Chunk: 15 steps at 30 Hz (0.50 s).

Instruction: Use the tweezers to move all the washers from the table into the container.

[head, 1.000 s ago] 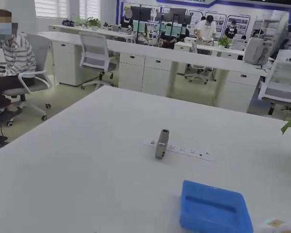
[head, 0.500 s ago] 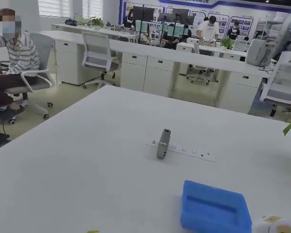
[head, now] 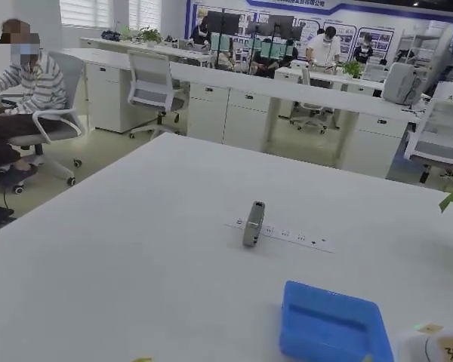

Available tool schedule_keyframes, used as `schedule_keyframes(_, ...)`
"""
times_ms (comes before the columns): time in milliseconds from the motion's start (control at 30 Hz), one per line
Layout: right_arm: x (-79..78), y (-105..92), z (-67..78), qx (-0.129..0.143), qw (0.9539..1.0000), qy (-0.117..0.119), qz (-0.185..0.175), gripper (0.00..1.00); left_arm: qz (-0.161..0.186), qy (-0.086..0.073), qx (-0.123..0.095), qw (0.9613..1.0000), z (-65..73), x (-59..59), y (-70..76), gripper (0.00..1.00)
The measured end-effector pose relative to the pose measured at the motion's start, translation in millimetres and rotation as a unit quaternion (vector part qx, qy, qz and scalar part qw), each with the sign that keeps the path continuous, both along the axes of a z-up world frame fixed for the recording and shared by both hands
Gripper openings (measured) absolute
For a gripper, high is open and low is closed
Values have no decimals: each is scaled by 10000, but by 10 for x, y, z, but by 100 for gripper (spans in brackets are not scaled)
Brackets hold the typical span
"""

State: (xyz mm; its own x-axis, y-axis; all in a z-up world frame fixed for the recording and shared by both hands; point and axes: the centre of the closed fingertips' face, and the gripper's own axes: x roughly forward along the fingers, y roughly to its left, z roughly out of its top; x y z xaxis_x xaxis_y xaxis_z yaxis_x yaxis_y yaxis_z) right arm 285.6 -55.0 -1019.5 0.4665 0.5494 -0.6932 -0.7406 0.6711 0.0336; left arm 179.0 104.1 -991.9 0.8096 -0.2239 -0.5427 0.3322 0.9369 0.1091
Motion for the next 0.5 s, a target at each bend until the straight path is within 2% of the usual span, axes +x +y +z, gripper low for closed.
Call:
schedule_keyframes(167, 6, 23, 87, 21, 9999, -69, 77, 1, -12, 40, -27, 10000, -12, -5, -5, 87)
schedule_keyframes(500, 141, 36, 359, -9, 9989, -407, 211, 1, -34, 61, -88, 9999, -12, -7, -21, 87)
